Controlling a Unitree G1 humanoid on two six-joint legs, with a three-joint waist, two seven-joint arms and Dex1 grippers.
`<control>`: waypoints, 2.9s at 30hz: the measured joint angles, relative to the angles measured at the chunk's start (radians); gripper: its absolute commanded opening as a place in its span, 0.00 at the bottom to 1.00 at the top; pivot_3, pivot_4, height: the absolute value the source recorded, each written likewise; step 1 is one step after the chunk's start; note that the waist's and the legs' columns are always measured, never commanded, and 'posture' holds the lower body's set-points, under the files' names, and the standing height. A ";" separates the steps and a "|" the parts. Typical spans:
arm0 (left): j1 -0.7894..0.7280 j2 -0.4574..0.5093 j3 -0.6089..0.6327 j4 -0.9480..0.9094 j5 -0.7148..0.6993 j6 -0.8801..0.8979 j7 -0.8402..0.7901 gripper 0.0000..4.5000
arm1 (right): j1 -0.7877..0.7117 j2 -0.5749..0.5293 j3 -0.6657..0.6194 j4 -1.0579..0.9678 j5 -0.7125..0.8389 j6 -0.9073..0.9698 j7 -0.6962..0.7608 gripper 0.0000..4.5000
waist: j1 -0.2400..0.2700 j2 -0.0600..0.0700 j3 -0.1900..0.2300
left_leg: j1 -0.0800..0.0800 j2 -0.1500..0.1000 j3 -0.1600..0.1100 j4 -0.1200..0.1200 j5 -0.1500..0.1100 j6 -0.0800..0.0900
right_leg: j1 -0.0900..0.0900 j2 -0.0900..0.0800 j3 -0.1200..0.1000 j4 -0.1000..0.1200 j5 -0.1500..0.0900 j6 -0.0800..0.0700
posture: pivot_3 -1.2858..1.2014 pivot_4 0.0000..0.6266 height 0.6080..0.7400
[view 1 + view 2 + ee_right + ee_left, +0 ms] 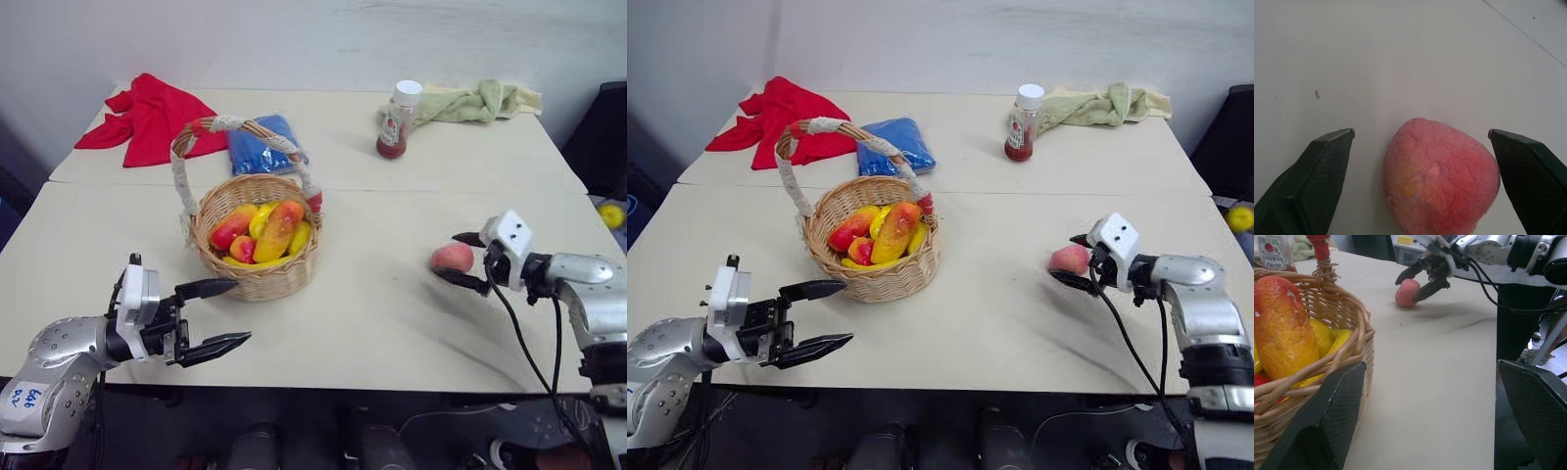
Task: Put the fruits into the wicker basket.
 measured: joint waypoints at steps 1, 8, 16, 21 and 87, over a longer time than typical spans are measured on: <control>0.006 0.000 0.003 0.000 0.000 0.000 0.000 1.00 | -0.021 0.000 0.013 0.028 -0.011 0.005 0.010 1.00 | 0.000 0.000 0.000 | 0.000 0.000 0.000 0.000 0.000 0.000 | 0.000 0.000 0.000 0.000 0.000 0.000 | 0.52 0.24 1.00; 0.023 0.000 0.030 -0.004 0.000 0.000 0.010 1.00 | -0.093 0.005 0.046 0.120 -0.018 0.015 0.094 0.60 | -0.001 0.000 0.000 | 0.000 0.001 0.000 0.000 0.000 0.000 | -0.001 0.001 0.000 0.000 0.000 0.000 | 0.52 0.24 1.00; 0.125 -0.029 0.131 -0.015 -0.004 -0.011 0.056 1.00 | -0.099 0.106 0.083 -0.392 0.259 0.304 0.217 0.56 | -0.009 0.002 0.001 | 0.000 0.004 0.000 -0.002 -0.001 -0.003 | -0.002 0.002 0.000 0.001 0.000 -0.001 | 0.52 0.24 1.00; 0.224 -0.089 0.203 -0.032 -0.024 -0.027 0.095 1.00 | -0.219 0.336 0.193 -0.591 0.330 0.412 0.084 0.56 | -0.016 0.002 0.001 | 0.000 0.003 -0.001 -0.002 -0.002 -0.004 | -0.003 0.000 0.000 0.002 -0.001 -0.001 | 0.52 0.24 1.00; -0.183 -0.073 -0.004 0.166 -0.034 -0.007 0.090 1.00 | 0.057 0.216 -0.341 -0.592 0.376 0.275 -0.185 0.03 | 0.002 0.001 0.000 | -0.016 -0.003 -0.005 0.001 0.002 -0.002 | -0.014 -0.009 -0.017 0.007 0.000 -0.003 | 0.52 0.24 1.00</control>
